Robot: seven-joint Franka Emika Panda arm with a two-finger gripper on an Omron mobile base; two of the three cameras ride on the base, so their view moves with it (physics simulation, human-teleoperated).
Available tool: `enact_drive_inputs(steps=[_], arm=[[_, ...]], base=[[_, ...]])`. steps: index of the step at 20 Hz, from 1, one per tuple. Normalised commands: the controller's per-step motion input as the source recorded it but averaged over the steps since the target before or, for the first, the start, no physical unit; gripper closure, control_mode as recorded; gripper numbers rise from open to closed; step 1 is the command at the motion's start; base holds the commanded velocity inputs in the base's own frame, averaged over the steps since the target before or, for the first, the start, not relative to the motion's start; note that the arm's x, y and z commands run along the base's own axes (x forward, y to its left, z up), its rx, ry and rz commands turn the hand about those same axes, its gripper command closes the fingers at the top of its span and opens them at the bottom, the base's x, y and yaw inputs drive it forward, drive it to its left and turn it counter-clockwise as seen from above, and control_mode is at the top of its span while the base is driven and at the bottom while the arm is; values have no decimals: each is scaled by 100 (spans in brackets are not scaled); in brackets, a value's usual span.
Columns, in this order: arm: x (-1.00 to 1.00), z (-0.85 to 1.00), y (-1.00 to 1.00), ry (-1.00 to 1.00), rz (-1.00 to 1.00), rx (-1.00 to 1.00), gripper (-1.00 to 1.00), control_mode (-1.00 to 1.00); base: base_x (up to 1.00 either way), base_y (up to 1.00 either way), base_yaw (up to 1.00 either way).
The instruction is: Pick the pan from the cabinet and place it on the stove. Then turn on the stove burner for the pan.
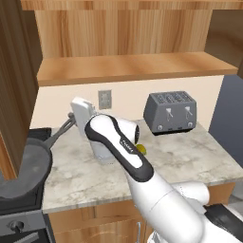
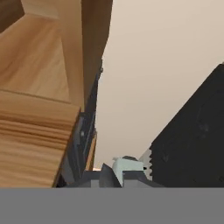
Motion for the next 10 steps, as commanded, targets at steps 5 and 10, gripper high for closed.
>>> enact_drive_inputs(steps=[5,10], arm=[[41,-40,33,0,0,0,100,-100],[40,-43,34,0,0,0,100,-100]], base=[[0,0,0],[0,0,0]])
